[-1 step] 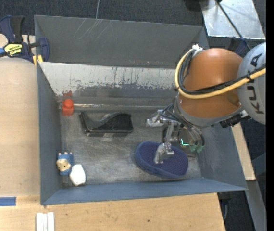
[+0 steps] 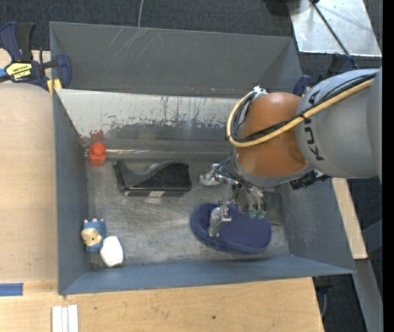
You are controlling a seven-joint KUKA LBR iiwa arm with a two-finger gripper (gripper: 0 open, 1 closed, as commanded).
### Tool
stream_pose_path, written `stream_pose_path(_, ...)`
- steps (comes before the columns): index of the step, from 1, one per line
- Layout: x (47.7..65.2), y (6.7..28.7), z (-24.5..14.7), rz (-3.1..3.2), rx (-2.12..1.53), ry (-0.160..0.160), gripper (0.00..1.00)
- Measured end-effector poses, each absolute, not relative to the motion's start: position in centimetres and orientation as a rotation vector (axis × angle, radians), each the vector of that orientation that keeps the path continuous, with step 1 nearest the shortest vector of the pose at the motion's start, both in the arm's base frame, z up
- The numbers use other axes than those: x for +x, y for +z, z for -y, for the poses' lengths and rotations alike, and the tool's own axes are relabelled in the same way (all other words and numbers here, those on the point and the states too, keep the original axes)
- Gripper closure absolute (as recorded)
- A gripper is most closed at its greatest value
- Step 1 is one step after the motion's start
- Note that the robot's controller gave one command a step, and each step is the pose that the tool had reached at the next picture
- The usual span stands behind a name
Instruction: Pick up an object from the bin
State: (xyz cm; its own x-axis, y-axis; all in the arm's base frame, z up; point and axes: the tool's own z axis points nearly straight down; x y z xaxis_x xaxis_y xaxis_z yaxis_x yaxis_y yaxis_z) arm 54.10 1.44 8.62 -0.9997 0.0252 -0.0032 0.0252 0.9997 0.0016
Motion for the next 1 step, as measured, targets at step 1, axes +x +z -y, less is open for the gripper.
stream_pose_path(1, 53.92, 8.44, -1.43, -3.148, 0.041, 0.002, 1.00)
